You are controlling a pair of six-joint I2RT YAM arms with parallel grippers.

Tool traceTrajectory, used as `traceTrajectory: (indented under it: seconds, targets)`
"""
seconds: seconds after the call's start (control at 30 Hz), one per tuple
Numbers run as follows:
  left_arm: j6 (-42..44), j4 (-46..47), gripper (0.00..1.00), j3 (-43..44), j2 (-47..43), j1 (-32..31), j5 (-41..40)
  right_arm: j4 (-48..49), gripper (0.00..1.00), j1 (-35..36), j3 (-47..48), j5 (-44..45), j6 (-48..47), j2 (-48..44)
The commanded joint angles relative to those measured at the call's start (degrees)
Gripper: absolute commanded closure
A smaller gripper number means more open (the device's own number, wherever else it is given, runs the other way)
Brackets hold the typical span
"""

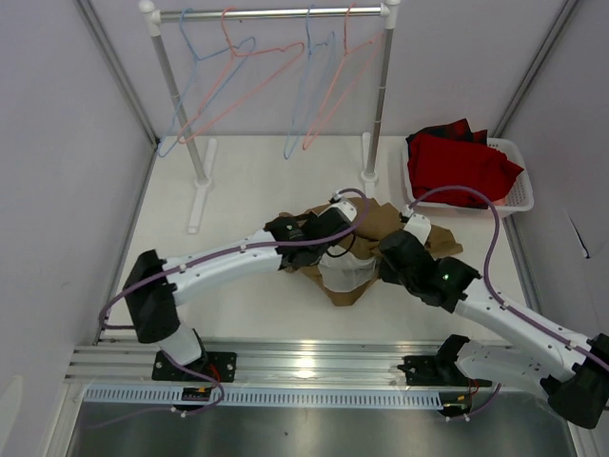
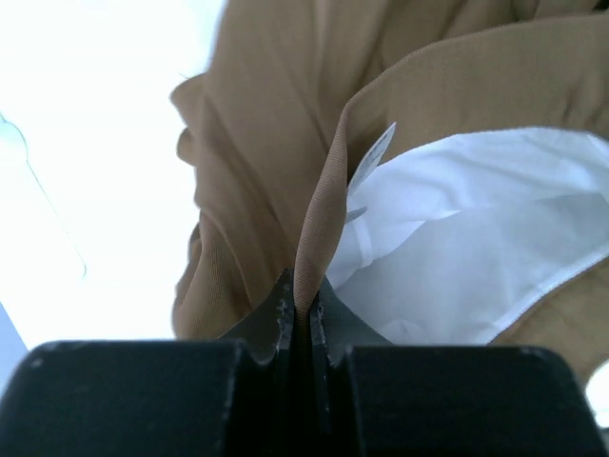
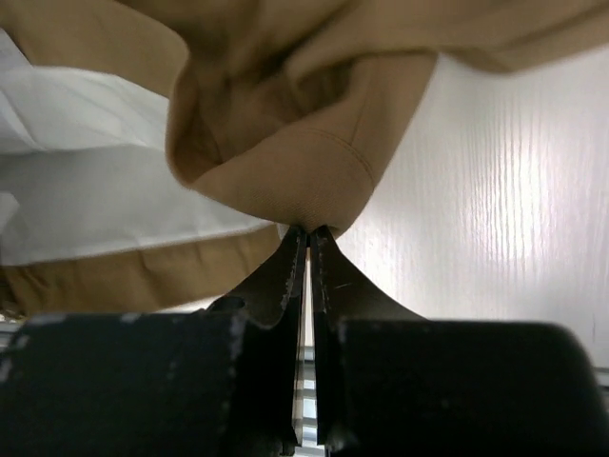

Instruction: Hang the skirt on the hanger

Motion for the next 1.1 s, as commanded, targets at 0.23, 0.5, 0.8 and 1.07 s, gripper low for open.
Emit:
traceTrajectory:
  seconds: [0.23, 0.5, 0.8, 1.07]
  targets:
    - [-5.2, -1.5, 1.00, -0.1, -20.0, 4.3, 6.3, -8.2, 1.00, 4.9, 27.8, 7.0, -12.2, 2.8]
    - [-4.5, 1.4, 1.00, 2.4, -26.0, 18.0, 21.7, -10.3, 1.00, 8.0, 51.0, 8.5, -20.3, 14.3]
    - [-11.4, 14.4, 0.99, -9.1, -25.2, 26.5, 34.9, -3.8, 1.00, -5.7, 42.8, -6.5, -20.1, 17.2]
    - [-23.1, 41.8, 0.80, -36.2, -28.4, 27.6, 41.8, 10.7, 1.00, -7.7, 12.1, -16.4, -14.1, 7.7]
